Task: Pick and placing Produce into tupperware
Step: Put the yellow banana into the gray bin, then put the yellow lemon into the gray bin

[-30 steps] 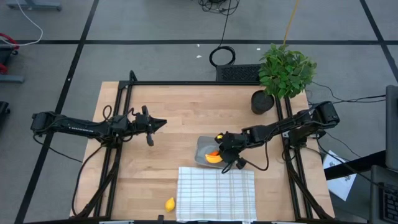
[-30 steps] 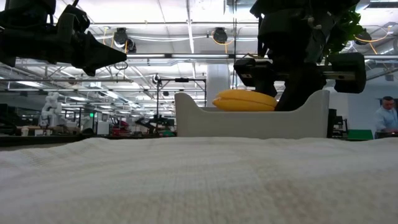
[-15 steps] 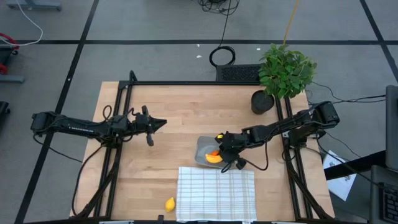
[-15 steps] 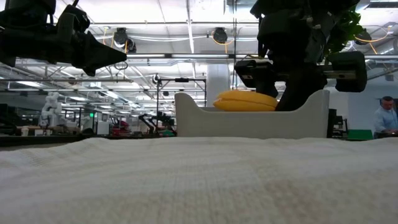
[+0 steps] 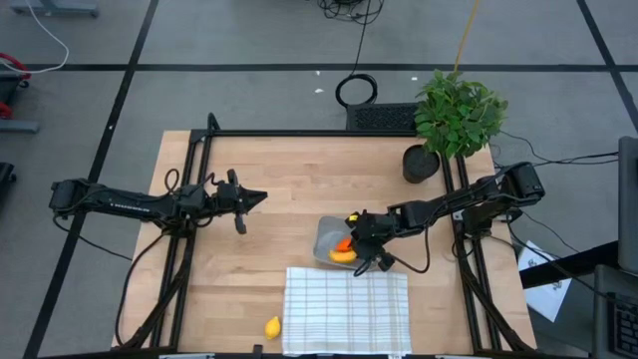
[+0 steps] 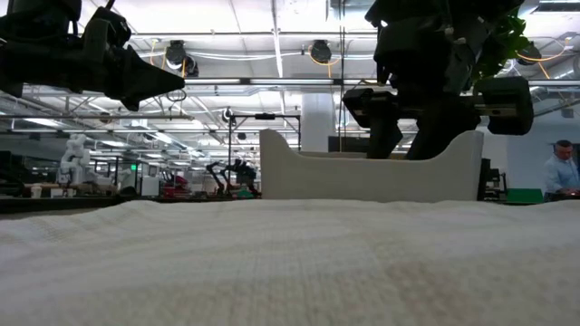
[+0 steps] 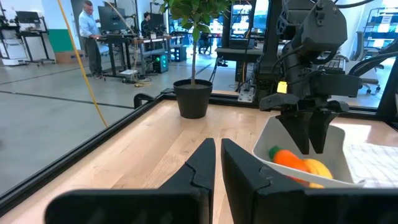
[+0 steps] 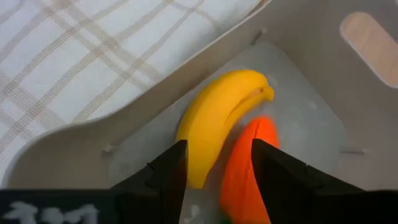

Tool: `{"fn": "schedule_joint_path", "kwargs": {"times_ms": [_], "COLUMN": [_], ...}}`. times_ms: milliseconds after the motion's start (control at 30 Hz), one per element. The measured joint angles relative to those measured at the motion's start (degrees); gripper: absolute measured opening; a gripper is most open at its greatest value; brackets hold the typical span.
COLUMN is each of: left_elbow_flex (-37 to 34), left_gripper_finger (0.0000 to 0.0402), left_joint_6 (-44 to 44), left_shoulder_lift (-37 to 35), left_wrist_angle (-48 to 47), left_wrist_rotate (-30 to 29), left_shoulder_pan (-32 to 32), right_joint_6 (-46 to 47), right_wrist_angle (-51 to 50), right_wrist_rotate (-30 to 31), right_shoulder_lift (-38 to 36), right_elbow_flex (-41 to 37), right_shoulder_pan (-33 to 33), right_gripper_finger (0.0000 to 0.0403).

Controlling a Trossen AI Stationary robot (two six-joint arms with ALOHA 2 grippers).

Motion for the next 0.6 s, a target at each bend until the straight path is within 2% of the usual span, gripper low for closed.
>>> {"fn": "schedule_joint_path", "kwargs": {"times_ms": [300,400,500,600], "left_elbow_flex": [0.0,0.01,0.0,0.0], "left_gripper_finger": [0.0031,0.0031,0.0031,0.0031], "left_joint_6": [-0.45,-0.5,-0.53,-0.55], "left_shoulder_lift": [0.0,0.0,0.0,0.0], "left_wrist_angle": [0.0,0.0,0.0,0.02], "left_wrist_rotate": [0.0,0.0,0.0,0.0], "left_shoulder_pan": [-0.01,0.0,0.0,0.01], "right_joint_6": [-1.98,-1.93,-1.9,-2.66], "right_wrist_angle": [0.38,0.08,-0.34,-0.65], "right_wrist_rotate": [2.98,3.27,3.35,3.14], "right_shoulder_lift": [-0.24,-0.66,-0.92,-0.98], "right_elbow_flex": [0.02,-0.07,-0.07,-0.07], "right_shoulder_pan": [0.22,0.17,0.17,0.17], "right_gripper_finger": [0.0167,0.0155,0.011,0.0041]}}
